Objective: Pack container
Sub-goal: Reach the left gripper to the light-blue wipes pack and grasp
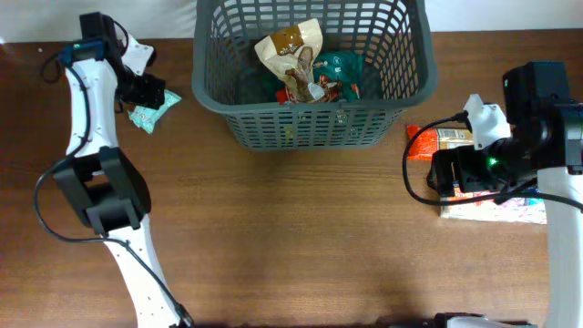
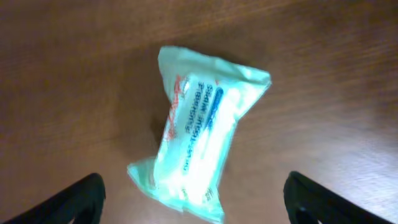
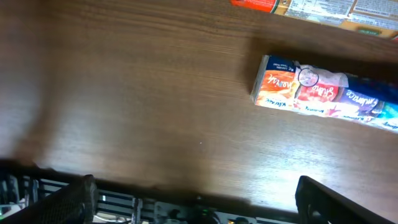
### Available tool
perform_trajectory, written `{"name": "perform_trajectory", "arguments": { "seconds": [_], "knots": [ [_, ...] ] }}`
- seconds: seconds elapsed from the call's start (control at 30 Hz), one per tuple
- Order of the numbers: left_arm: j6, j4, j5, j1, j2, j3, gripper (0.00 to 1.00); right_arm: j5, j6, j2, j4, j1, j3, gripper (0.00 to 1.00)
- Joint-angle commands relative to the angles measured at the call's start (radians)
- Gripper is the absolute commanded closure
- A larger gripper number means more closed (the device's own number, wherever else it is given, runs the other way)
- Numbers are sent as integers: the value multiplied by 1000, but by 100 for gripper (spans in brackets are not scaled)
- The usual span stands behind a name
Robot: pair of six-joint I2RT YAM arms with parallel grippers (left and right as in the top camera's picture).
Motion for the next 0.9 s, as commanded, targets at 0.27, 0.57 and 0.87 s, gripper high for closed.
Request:
{"name": "perform_trajectory", "arguments": {
  "seconds": [0.27, 0.57, 0.87],
  "knots": [
    [168, 79, -38, -2, 87, 2, 24, -81, 60, 0, -6, -3, 18, 1],
    [116, 20, -38, -8, 187, 2, 29, -81, 60, 0, -6, -3, 18, 1],
    [67, 2, -34, -13, 204, 3, 67, -81, 60, 0, -6, -3, 18, 1]
  ]
}}
